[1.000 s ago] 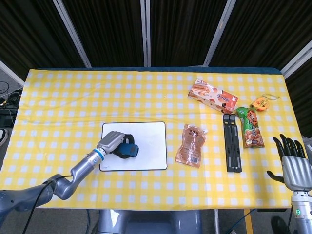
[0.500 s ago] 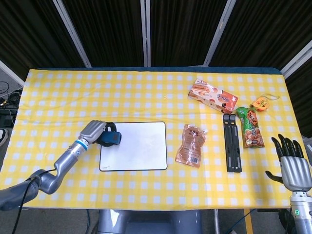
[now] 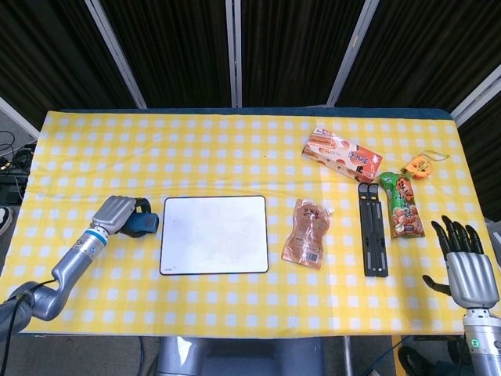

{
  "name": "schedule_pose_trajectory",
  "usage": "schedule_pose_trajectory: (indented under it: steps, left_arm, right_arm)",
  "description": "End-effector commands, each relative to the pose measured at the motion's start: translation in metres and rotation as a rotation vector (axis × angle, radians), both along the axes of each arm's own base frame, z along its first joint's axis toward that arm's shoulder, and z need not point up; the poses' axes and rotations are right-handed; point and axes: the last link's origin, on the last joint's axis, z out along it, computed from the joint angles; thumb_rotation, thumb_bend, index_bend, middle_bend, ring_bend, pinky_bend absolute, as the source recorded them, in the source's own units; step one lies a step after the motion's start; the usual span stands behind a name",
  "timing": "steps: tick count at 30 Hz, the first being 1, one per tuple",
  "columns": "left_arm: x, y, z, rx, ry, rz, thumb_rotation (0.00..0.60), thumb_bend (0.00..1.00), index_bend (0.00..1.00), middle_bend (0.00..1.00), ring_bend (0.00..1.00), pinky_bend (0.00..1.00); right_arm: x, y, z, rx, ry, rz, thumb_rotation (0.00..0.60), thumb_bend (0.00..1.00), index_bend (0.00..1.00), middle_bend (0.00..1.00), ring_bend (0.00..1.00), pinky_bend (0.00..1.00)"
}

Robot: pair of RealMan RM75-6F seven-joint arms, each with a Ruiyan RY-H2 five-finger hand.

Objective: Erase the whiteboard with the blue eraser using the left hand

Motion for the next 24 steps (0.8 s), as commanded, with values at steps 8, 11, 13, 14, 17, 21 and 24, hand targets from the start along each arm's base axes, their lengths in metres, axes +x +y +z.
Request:
schedule_pose_trajectory:
  steps: [8,11,13,14,17,21,24]
  left_arm:
    - [0.002,-0.003,0.018,0.064,0.047,-0.074,0.6,0.0,0.0,0.0,0.0,0.02]
    - [0.005,-0.009,0.031,0.107,0.024,-0.063,0.6,0.0,0.0,0.0,0.0,0.0]
    - [0.006,-0.017,0.044,0.153,0.019,-0.053,0.6,0.0,0.0,0.0,0.0,0.0]
    - [0.006,-0.021,0.05,0.175,0.018,-0.048,0.6,0.0,0.0,0.0,0.0,0.0]
    - [0.005,-0.04,0.072,0.267,0.027,-0.019,0.6,0.0,0.0,0.0,0.0,0.0]
    - [0.005,-0.065,0.093,0.356,0.045,0.023,0.6,0.0,0.0,0.0,0.0,0.0]
    - [0.004,-0.084,0.106,0.407,0.067,0.06,0.6,0.0,0.0,0.0,0.0,0.0]
  right_arm:
    - [0.002,0.001,0.001,-0.001,-0.005,0.006,0.6,0.0,0.0,0.0,0.0,0.0]
    - [0.003,0.001,0.001,-0.002,-0.01,0.009,0.6,0.0,0.0,0.0,0.0,0.0]
    - [0.004,0.001,0.003,-0.005,-0.015,0.014,0.6,0.0,0.0,0.0,0.0,0.0]
    - [0.004,0.001,0.003,-0.006,-0.018,0.018,0.6,0.0,0.0,0.0,0.0,0.0]
    - [0.007,0.002,0.005,-0.011,-0.03,0.03,0.6,0.0,0.0,0.0,0.0,0.0]
    - [0.011,0.002,0.006,-0.008,-0.041,0.045,0.6,0.0,0.0,0.0,0.0,0.0]
    - [0.013,0.001,0.006,-0.006,-0.045,0.055,0.6,0.0,0.0,0.0,0.0,0.0]
